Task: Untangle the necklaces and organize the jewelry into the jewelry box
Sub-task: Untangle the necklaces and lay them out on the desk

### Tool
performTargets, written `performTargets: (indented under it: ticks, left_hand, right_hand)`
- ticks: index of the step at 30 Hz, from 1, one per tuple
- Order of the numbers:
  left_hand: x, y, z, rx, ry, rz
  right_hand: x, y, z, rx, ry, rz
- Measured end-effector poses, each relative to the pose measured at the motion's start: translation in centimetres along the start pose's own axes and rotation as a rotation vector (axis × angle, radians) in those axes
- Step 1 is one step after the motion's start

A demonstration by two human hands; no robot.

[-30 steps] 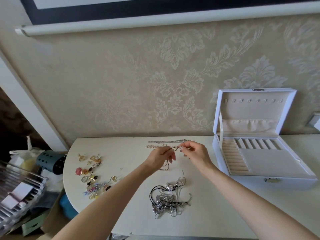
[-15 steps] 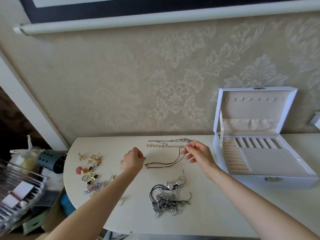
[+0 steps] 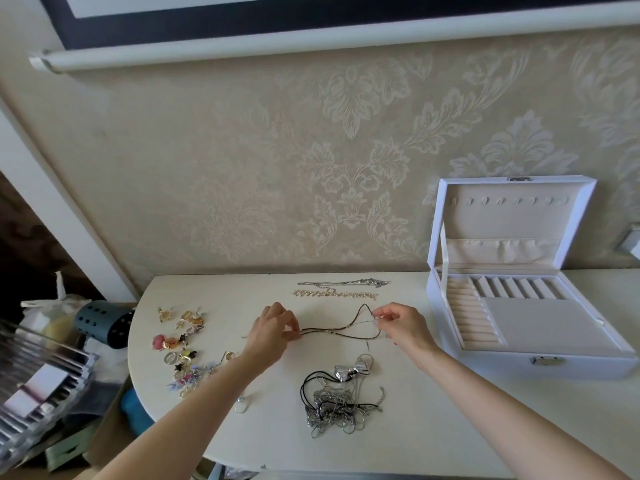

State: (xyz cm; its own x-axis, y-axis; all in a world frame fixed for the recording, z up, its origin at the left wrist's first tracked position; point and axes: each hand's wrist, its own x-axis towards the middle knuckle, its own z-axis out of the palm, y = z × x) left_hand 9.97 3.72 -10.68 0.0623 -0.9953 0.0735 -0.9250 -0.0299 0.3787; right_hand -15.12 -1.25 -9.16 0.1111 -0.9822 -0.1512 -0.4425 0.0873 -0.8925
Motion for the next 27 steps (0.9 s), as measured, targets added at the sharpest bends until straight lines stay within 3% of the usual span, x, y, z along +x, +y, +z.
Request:
performTargets:
  ticks: [7,12,14,22,27]
  left_hand:
    - [0.5,3.7,-1.6,-0.362,0.027,0.091]
    - [0.5,6.7,-2.4,-0.575,-0.021,0.177]
    - [0.7,7.4,-2.4,-0.577,-0.038,0.213]
    - [1.1,7.2,-2.1,-0.485,0.094,0.236]
    - [1.6,6.0,-2.1,-0.514,0.145,0.073]
  right_hand:
    - [-0.2,-1.5,0.7,-0.162,0.048,-0.240]
    - [-1.3,-3.9,1.0,0.248,-0.460,-0.220]
    - [-1.3,-4.1,1.2,0.313,-0.553,-0.175]
    - [-1.0,-3.6,1.4,0.142,-0.444,-0.189]
    - [-0.7,-3.2,0.8,0.030,-0.374,-0.226]
